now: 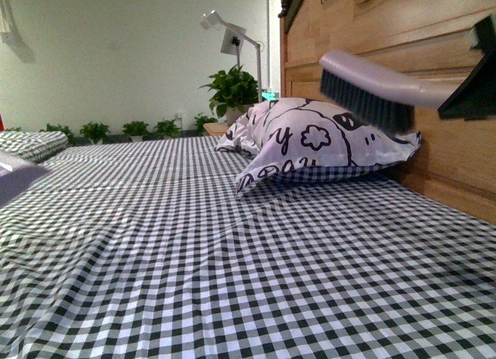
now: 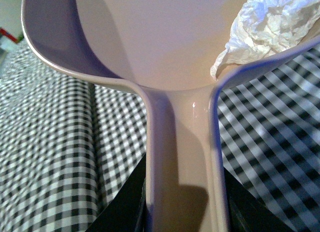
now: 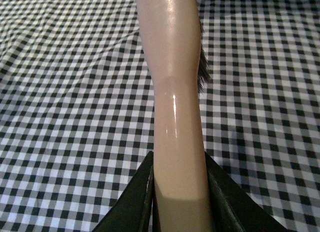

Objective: Clean up trash

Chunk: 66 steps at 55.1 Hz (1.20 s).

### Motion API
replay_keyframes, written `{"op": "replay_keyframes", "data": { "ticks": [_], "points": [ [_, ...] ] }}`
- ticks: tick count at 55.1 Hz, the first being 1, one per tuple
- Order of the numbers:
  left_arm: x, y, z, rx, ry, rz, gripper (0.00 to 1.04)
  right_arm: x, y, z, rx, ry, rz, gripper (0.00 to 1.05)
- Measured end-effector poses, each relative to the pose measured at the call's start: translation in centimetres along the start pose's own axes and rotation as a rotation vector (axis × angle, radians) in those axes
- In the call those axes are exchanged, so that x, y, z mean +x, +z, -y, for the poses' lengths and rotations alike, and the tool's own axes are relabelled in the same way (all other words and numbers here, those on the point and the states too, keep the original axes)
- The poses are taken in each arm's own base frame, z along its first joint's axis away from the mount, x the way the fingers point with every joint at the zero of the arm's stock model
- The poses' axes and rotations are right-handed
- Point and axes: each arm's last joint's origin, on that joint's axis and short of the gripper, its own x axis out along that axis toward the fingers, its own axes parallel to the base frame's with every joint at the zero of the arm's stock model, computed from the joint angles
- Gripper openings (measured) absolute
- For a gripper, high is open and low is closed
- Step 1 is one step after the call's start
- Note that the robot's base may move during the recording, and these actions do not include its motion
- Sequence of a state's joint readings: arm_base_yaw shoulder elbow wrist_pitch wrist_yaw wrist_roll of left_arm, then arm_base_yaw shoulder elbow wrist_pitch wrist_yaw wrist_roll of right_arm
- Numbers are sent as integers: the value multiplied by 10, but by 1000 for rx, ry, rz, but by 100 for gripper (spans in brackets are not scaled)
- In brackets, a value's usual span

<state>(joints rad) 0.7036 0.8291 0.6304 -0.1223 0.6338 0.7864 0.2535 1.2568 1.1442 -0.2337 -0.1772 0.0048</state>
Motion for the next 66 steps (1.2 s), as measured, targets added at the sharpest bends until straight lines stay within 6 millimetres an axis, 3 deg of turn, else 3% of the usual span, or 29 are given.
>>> {"op": "replay_keyframes", "data": {
  "ticks": [11, 28, 47, 66],
  "points": [
    [-20, 41, -6, -207, 239, 108, 26, -48, 22, -3, 53, 53, 137, 23],
    [-76, 109, 15, -352, 263, 353, 26, -121, 38, -11, 126, 39, 338, 23],
    [-77, 129, 33, -436, 234, 416, 26, -168, 29, -15, 173, -48, 471, 23],
    [-78, 133, 49, -510, 213, 426, 26, -182, 17, -17, 187, -108, 498, 23]
  ]
}}
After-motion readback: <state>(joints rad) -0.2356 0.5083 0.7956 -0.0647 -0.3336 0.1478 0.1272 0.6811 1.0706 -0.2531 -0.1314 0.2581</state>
